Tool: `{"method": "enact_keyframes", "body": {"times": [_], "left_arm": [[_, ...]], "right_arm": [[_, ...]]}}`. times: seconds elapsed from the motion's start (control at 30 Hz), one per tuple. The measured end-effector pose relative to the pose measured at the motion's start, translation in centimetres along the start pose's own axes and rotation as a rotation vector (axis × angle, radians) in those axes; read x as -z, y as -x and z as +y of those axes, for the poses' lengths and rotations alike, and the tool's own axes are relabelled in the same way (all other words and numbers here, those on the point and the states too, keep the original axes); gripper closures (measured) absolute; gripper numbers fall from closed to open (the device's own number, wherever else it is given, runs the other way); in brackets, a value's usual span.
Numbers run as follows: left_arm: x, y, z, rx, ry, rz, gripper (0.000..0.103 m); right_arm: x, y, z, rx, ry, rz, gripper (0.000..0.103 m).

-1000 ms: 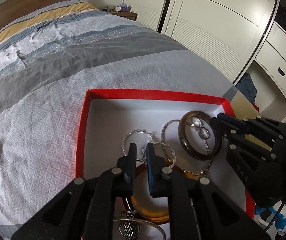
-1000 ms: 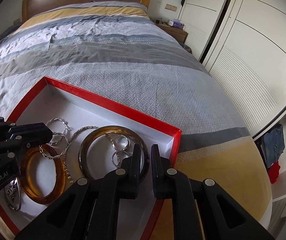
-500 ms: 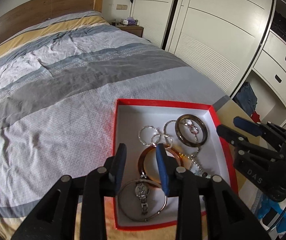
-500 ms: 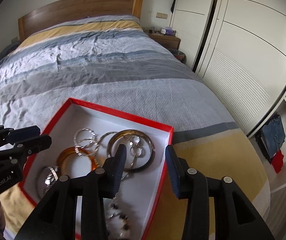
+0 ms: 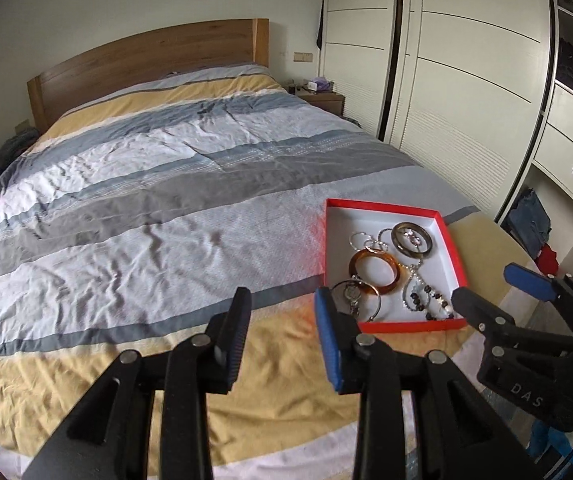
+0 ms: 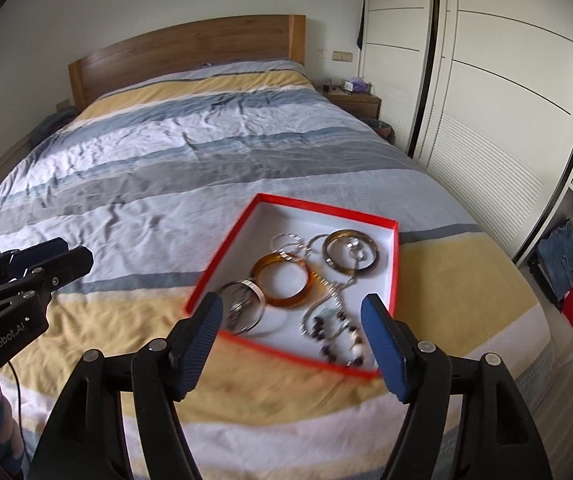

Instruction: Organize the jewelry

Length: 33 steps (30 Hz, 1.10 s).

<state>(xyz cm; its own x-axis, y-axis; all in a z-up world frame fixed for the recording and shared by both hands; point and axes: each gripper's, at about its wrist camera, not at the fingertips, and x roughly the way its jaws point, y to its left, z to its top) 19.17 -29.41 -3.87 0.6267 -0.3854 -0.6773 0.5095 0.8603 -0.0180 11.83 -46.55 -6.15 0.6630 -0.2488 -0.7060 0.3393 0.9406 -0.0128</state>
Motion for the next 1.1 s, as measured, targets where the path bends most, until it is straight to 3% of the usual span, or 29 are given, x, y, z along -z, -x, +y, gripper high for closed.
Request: {"method": "enact_keyframes", "body": {"times": [0.1, 0.43, 1.03, 1.1], "left_arm": [[1.5, 3.1, 1.0, -0.043, 0.015, -0.025, 0.072], [6.1, 10.1, 4.5, -0.177, 0.085, -0.057, 0.071], [9.3, 13.8, 4.6, -0.185, 0.082, -0.085, 0.071], [9.4, 14.0, 4.6, -0.189, 0.081, -0.086, 0.071]], "right_arm": [[1.3, 2.3, 1.3, -0.007, 0.009, -0.015, 0.022], [5.8, 8.4, 4.8, -0.05, 0.072, -0.048, 0.013], [8.6, 12.7, 6.3, -0.058, 0.085, -0.087, 0.005], [8.7, 12.8, 6.3, -0.059, 0.086, -0.089, 0.0]]}}
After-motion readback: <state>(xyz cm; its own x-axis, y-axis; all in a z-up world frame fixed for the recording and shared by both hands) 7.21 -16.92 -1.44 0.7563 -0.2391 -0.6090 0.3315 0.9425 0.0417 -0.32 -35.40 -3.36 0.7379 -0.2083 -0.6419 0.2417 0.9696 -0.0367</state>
